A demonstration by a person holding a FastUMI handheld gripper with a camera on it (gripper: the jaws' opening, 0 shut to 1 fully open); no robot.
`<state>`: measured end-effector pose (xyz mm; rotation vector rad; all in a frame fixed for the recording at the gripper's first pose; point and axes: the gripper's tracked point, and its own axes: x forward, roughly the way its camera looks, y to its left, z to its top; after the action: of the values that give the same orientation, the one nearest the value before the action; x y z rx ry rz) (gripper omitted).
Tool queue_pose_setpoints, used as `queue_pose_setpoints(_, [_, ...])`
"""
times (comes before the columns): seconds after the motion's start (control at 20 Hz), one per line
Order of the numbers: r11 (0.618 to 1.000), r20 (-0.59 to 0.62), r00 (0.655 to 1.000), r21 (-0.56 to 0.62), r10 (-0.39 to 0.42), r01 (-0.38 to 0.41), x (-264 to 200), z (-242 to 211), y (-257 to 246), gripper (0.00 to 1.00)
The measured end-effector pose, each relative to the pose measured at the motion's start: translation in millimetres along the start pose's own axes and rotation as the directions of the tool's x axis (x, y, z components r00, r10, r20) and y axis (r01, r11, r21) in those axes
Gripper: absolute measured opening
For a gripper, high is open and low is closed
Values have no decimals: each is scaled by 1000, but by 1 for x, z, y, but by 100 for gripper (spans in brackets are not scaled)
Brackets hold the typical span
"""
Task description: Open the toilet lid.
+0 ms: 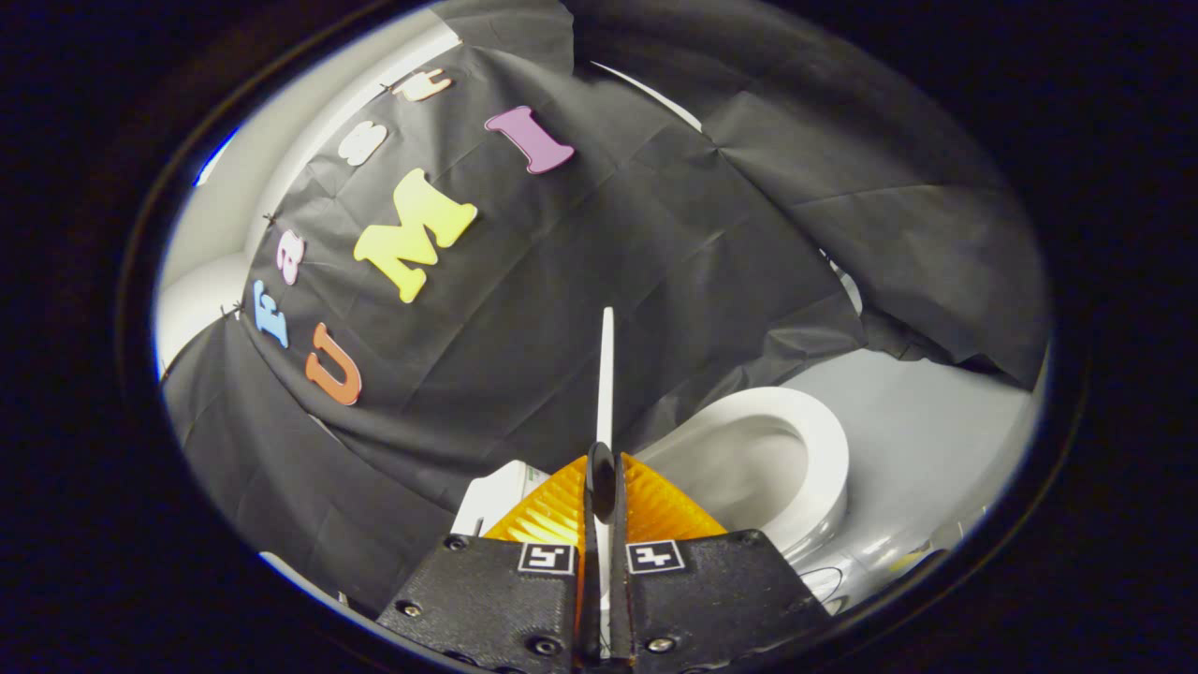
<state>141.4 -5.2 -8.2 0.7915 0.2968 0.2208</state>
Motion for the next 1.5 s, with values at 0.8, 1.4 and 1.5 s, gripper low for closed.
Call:
queue_pose_setpoints(0.8, [990, -5, 999, -129, 49, -49, 3, -12, 81, 8])
queue_pose_setpoints(1.4, [965, -33, 995, -240, 99, -104, 13, -43, 161, 8])
queue_pose_setpoints(1.5, [959, -39, 994, -262, 99, -105, 16, -49, 172, 8])
